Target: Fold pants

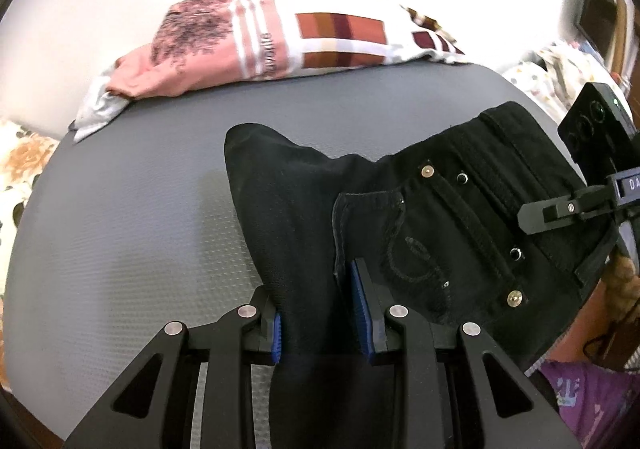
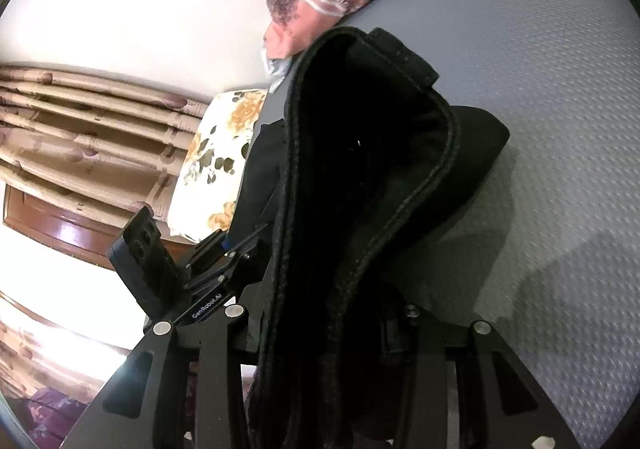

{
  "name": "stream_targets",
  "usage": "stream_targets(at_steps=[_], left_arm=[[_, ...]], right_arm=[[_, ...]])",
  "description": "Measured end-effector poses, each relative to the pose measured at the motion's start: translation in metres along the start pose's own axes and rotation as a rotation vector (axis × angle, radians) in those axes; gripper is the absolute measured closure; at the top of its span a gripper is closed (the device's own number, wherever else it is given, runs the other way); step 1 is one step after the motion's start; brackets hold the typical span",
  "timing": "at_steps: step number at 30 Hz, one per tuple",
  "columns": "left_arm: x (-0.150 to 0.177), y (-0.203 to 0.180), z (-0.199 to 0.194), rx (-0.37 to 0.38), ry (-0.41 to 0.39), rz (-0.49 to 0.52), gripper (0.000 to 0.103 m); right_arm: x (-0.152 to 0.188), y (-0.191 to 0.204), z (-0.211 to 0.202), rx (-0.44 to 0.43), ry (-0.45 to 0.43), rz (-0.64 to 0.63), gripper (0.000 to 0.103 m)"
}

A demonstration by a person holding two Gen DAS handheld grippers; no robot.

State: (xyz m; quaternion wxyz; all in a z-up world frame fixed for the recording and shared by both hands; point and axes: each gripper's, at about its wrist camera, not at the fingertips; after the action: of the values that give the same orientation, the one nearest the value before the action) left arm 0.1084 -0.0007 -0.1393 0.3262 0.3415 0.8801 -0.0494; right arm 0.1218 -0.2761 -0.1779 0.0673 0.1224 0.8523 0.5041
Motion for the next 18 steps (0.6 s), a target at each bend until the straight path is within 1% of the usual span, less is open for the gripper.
stream_targets(at_steps=[7,18], left_arm=[[0.008,0.038,-0.005,-0.046,-0.014,-0.062,0.074],[0.019,0.082,-0.002,-0.082,-0.027,-0.149,0.074]], right_arm=[[-0.012,0.024,0.036,-0.005,0.037,-0.028,0.066],[-0.03,0.047,0.075,-0.006,0.075,-0.054,0.066]])
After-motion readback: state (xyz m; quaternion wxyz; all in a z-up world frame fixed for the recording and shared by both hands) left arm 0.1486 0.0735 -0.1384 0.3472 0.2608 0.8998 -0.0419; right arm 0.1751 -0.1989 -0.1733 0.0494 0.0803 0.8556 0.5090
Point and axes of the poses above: each gripper's, at about its wrist camera, not at the fingertips, and z roughly the way its jaws point, y to its left, x to its underside, and after that the axes turned 14 degrees about z, right-handed
